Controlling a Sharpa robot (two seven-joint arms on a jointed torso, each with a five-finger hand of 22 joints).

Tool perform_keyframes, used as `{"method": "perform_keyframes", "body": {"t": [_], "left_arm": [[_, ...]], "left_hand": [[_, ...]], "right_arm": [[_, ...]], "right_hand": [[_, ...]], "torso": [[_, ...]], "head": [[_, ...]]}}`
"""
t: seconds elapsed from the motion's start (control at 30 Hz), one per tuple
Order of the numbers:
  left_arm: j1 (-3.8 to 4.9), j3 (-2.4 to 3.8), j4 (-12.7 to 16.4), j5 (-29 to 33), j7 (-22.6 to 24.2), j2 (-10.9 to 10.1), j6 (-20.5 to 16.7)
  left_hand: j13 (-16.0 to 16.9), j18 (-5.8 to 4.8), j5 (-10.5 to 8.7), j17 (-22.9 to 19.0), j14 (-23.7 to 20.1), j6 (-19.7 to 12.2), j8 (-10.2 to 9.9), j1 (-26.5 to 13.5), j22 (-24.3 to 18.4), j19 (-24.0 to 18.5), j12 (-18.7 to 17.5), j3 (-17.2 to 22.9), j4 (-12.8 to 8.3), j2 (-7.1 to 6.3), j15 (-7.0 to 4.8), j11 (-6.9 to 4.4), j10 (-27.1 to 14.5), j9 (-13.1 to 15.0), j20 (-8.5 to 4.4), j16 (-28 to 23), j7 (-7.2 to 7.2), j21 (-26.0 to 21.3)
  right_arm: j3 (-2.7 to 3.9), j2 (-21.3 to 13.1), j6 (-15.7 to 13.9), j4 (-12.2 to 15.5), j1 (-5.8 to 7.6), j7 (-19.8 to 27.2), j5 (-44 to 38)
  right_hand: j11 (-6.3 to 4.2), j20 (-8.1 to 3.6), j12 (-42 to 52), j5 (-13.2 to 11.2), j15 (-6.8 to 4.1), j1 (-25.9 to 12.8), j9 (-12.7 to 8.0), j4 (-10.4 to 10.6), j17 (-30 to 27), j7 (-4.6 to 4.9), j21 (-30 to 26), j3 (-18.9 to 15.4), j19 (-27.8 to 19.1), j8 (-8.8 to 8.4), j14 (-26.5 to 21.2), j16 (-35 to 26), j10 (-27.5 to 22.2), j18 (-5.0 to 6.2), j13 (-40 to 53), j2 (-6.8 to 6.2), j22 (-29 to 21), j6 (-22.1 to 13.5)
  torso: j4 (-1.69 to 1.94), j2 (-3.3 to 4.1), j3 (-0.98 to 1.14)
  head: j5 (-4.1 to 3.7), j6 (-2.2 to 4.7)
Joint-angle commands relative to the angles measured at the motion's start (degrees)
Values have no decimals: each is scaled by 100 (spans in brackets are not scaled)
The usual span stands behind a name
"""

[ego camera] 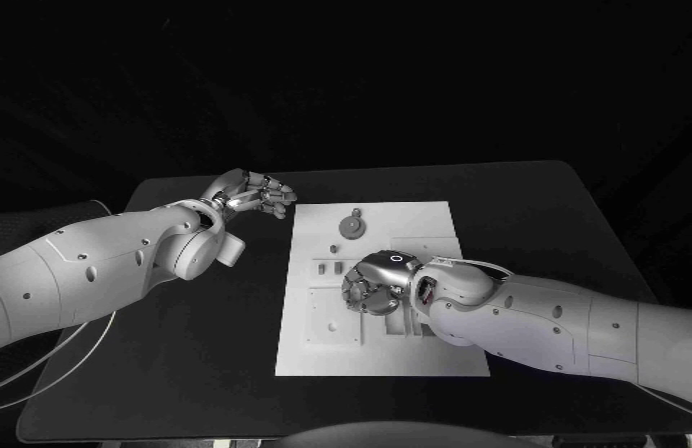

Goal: Assemble the parts on the task board

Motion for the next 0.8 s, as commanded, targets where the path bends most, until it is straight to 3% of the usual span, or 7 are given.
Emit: {"method": "perform_keyframes", "body": {"t": [0.03,0.4,0.5,0.67,0.8], "left_arm": [[6,5,10,-15,40,2,19],[6,5,12,-15,37,-1,12],[6,5,16,-15,33,0,15],[6,5,16,-15,27,-1,11],[7,5,16,-15,21,-5,13]], "left_hand": [[-9,92,-23,7,40,-2,-35,41,-7,41,-35,-42,2,10,17,8,24,-7,6,-28,-6,-24],[-10,92,-23,9,40,-1,-35,42,-7,41,-37,-43,1,10,17,8,24,-7,6,-30,-7,-26],[-10,92,-23,10,40,-1,-35,42,-7,41,-37,-43,1,9,17,8,24,-8,6,-31,-7,-26],[-10,92,-24,11,40,-2,-36,42,-7,41,-38,-44,1,8,17,8,24,-8,6,-32,-6,-27],[-10,91,-24,12,40,-3,-37,42,-7,40,-38,-45,1,6,17,8,24,-8,6,-33,-6,-27]], "right_arm": [[-1,3,81,3,-4,-10,-77],[-1,15,154,5,-4,-65,-79],[-2,26,200,-7,-4,-140,-80],[-6,36,246,-30,-4,-222,-51],[-8,37,273,-34,-4,-255,-48]], "right_hand": [[3,-39,-27,25,-44,-1,6,-12,5,247,17,37,-16,19,15,-1,55,112,7,41,93,295],[5,-40,-32,24,-45,-7,4,-14,5,249,17,32,-18,13,13,-3,54,112,9,13,93,288],[25,-40,-55,-23,-46,15,-11,-15,1,271,8,10,-33,-33,-8,-23,33,112,11,-153,88,207],[162,-22,-77,-147,55,57,-126,-9,8,419,-16,-52,-74,-288,-87,-50,-90,112,45,-438,81,-223],[225,1,-108,-173,117,58,-163,-5,17,483,-31,-86,-102,-359,-128,-52,-155,112,39,-516,79,-347]], "torso": [[1,1,4],[-3,0,4],[-4,-1,4],[1,0,4],[-1,1,3]], "head": [[2,4],[9,-3],[10,-4],[5,-7],[5,-13]]}}
